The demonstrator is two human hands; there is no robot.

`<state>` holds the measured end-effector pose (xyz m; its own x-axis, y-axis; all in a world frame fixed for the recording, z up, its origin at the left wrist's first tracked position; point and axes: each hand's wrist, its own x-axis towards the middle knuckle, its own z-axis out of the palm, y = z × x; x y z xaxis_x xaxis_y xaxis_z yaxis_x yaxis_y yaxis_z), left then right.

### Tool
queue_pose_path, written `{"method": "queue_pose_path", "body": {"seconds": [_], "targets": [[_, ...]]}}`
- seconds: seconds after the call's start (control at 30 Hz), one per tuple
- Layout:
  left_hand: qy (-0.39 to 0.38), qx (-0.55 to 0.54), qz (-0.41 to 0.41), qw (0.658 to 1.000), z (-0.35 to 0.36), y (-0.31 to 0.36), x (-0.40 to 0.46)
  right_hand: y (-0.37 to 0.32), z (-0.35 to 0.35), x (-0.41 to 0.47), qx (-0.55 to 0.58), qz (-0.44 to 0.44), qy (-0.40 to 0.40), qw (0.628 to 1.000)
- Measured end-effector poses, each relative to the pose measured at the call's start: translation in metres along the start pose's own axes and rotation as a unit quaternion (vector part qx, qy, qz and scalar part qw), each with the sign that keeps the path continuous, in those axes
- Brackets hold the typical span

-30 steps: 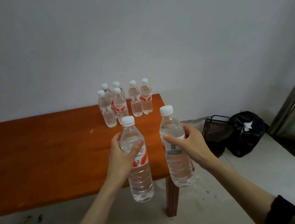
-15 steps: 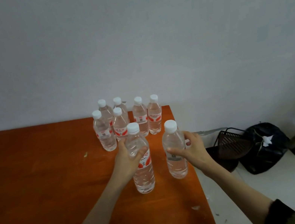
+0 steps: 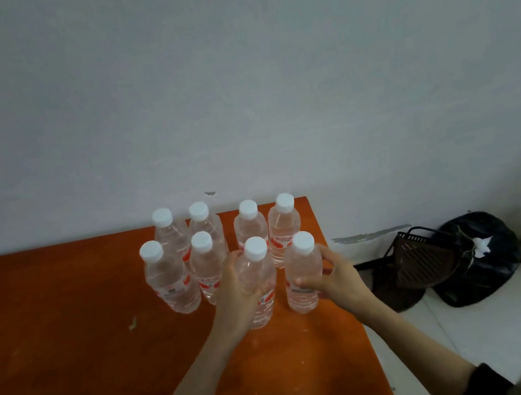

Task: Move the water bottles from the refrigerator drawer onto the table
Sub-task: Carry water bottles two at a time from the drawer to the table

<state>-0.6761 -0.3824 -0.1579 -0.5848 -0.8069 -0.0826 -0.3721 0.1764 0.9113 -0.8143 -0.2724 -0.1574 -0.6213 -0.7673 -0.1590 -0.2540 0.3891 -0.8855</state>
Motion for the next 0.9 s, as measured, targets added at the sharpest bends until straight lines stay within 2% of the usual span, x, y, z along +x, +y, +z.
{"method": "queue_pose_path", "body": {"seconds": [0.2,0.47,0.6,0.8,0.9], "targets": [[0.016,-0.050,0.012,0.999,0.007,-0.006,0.023,-0.001,0.010,0.023,0.000,0.001,-0.008,1.000],[0.035,-0.016,0.033,0.999,0.021,-0.018,0.031,0.009,0.016,0.032,0.022,0.013,0.017,1.000],[0.037,-0.032,0.017,0.999,0.022,-0.020,0.031,0.009,0.020,0.032,0.034,0.021,0.001,0.999],[0.019,-0.003,-0.009,1.000,0.019,-0.009,0.024,-0.004,0.015,0.017,0.030,0.017,-0.059,0.998],[0.009,0.026,-0.001,1.000,0.013,-0.002,0.012,-0.011,0.009,-0.001,0.019,0.018,-0.058,0.998]]}}
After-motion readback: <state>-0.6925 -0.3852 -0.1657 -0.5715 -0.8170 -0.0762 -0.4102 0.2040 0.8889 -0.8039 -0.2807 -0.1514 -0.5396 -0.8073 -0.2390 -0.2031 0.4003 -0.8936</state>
